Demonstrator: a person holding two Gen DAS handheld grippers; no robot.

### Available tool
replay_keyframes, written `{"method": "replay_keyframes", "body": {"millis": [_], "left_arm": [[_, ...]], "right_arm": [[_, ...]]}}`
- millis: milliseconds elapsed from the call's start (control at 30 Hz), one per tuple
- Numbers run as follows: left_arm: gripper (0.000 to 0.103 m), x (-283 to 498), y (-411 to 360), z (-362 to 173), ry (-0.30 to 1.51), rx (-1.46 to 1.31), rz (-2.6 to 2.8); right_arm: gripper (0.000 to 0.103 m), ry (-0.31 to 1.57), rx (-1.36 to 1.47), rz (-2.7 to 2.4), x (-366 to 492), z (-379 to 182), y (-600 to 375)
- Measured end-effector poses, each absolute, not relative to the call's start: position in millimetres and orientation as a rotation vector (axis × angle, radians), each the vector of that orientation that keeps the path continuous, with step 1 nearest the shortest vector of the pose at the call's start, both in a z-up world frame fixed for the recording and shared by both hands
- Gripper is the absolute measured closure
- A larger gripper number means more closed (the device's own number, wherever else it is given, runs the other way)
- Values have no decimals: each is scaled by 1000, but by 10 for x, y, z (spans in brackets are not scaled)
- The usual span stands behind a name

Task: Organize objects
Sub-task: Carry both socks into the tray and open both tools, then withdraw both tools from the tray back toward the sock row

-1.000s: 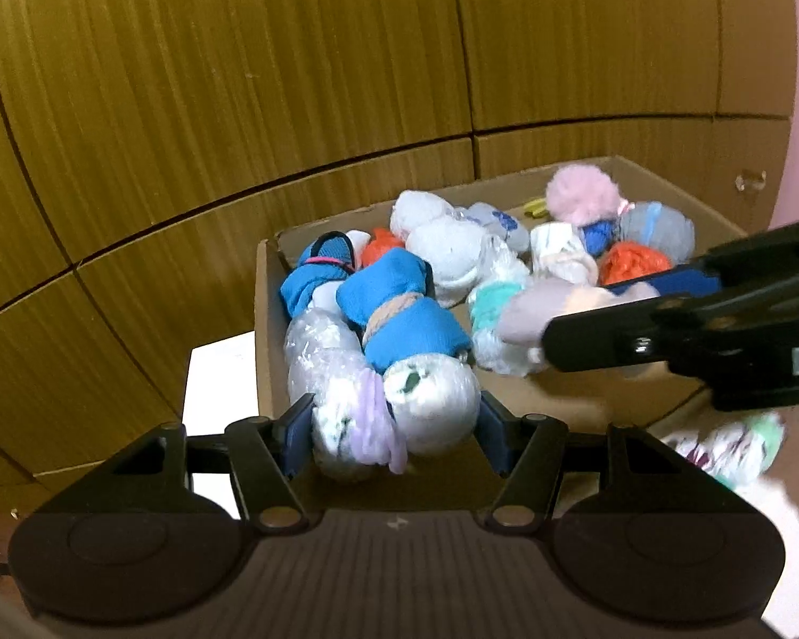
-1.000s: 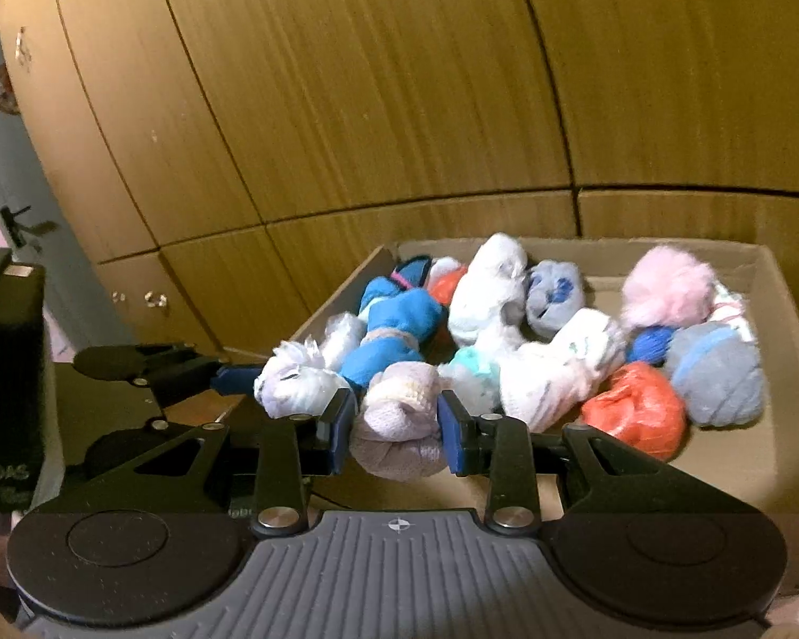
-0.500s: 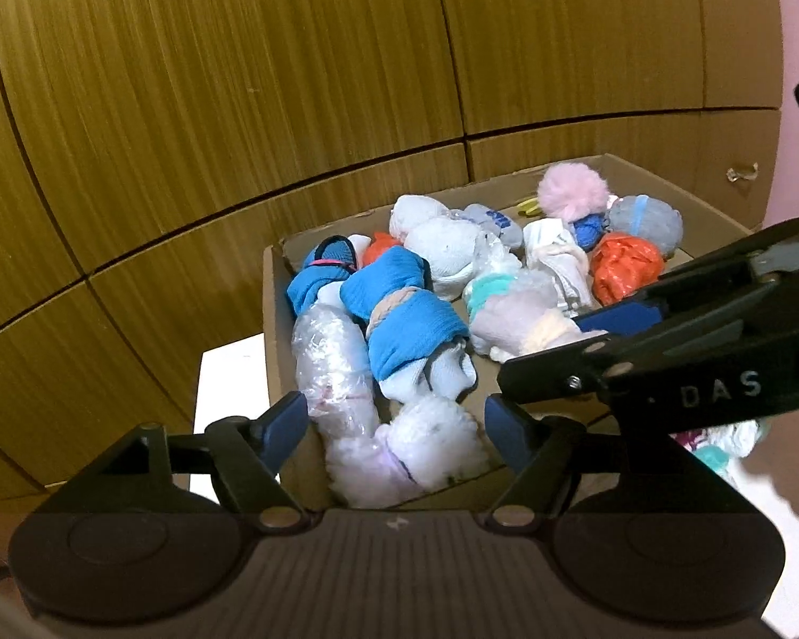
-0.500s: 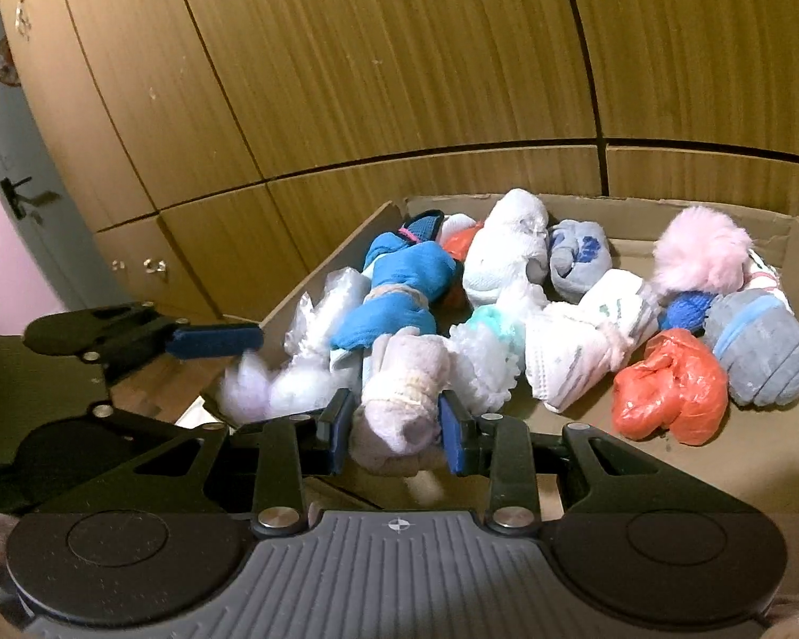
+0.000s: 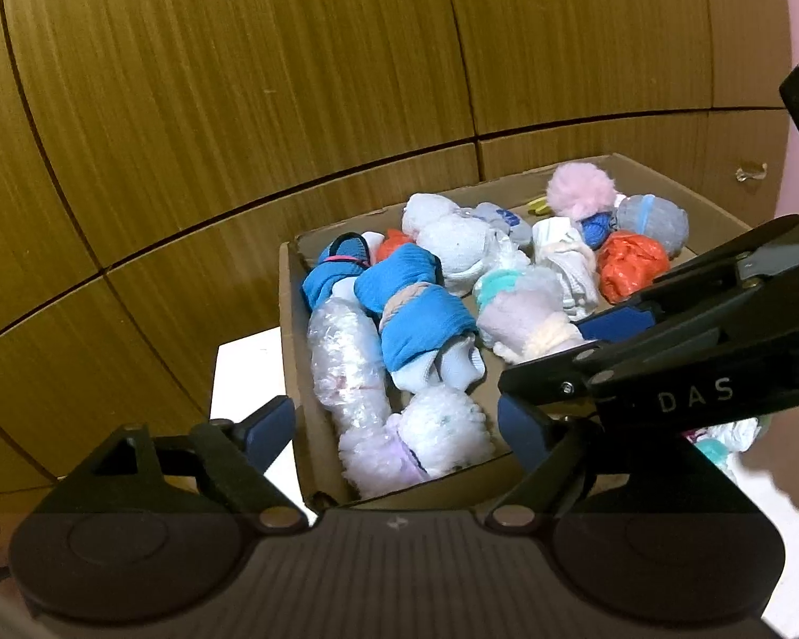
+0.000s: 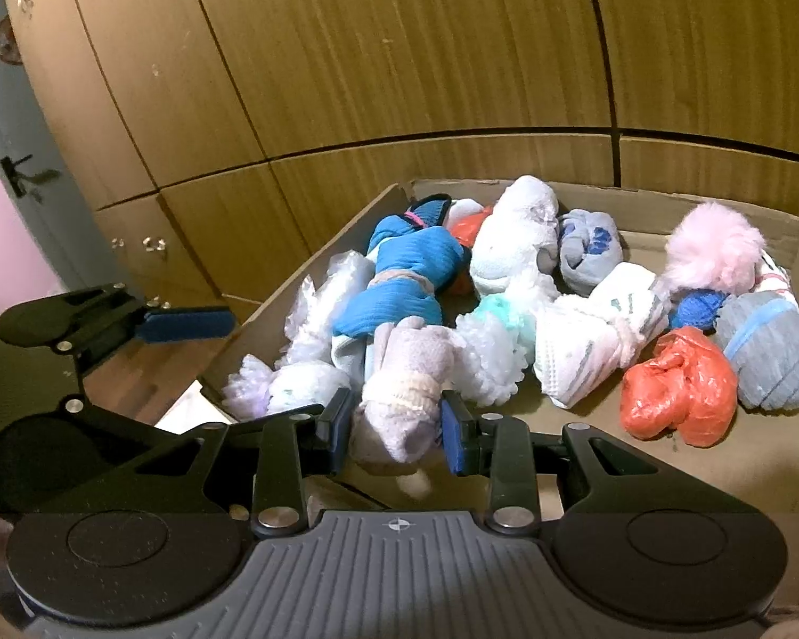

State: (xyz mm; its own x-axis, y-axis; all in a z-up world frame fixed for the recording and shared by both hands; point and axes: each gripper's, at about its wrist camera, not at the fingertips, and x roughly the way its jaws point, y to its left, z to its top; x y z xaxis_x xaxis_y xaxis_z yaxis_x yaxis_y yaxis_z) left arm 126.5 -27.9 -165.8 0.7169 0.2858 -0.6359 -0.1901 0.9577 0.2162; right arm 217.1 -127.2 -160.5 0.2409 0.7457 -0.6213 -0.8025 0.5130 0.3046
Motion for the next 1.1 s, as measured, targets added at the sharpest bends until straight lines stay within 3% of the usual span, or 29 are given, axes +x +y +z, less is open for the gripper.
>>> {"method": "replay_keyframes", "body": {"millis": [533,1100], "left_arm": [[21,1117,-254,-1572,711,89,272],[20,712,-237,-1452,682,-36,285]], "right_arm": [[59,805,-155,1071,2106,-1567,-1236],[42,708,-52,1059,1614,-1234,-1794]]}}
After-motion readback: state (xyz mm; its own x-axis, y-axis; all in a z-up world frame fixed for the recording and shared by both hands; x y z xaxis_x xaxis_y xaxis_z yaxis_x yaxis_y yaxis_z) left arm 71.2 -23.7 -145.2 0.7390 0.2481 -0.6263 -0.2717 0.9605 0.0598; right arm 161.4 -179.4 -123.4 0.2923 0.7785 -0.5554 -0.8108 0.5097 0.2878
